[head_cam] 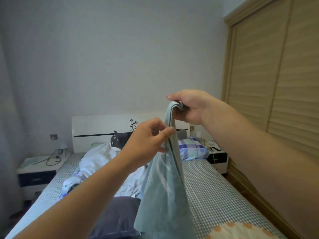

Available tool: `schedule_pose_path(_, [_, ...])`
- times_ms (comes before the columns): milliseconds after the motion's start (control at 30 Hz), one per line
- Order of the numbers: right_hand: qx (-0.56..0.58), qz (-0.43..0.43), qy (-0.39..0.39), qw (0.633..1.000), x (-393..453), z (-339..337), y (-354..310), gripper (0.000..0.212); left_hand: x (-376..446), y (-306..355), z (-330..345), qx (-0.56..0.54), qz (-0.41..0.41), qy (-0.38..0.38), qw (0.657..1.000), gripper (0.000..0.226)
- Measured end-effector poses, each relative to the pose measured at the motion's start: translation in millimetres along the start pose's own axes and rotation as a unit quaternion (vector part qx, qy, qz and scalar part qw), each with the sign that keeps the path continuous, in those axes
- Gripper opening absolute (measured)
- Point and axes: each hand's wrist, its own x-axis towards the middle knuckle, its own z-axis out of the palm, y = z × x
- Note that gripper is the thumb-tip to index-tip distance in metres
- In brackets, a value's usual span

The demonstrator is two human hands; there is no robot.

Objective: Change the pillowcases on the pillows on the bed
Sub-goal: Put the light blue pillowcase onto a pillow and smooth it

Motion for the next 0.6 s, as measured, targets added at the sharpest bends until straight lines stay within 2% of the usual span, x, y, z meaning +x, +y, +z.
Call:
schedule_pose_path(133, [0.001,-0.007,-0.025,1.0,1.5,1.0,-3.8,0.008,4.1,-7.9,-15.0,-0.08,-0.007,-0.022,0.996,0.024])
schedule_pose_path(233, [-0.001,-0.009,-0.066,0.998,0.6,-1.8,0.7,0.023,4.6,-5.4,-21.8,-0.267,-0.07,-0.057,0.96,0.022])
schedule_pose_path(300, [-0.013,-0.003,-0.12,0.993,-1.0,-1.0,11.2,0.018,8.5,-3.6,-21.3,-0.327,-0.102,-0.065,0.937,0.018])
schedule_pose_path(367, [-0.004,-0.008,-0.175,0.985,-4.7,0.7,26.4,0.023,17.0,-8.7,-16.0,-0.326,-0.121,-0.063,0.936,0.026])
schedule_pose_path(433, [-0.002,-0.022,-0.217,0.976,-5.9,1.8,44.8,0.039,23.8,-15.1,-5.3,-0.257,-0.136,-0.055,0.955,0.027])
schedule_pose_path(533, [-0.014,-0.04,-0.223,0.974,2.3,-3.5,68.8,0.09,35.2,-19.0,3.6,-0.211,-0.167,-0.034,0.962,0.022])
schedule_pose_path(567, [-0.009,-0.049,-0.222,0.974,4.4,-8.3,72.4,0.092,41.1,-17.0,1.8,-0.226,-0.178,-0.026,0.957,0.021])
schedule_pose_path(600, [-0.014,-0.057,-0.222,0.973,6.4,-12.5,72.7,0.079,47.5,-12.2,-1.7,-0.241,-0.182,-0.027,0.953,0.022])
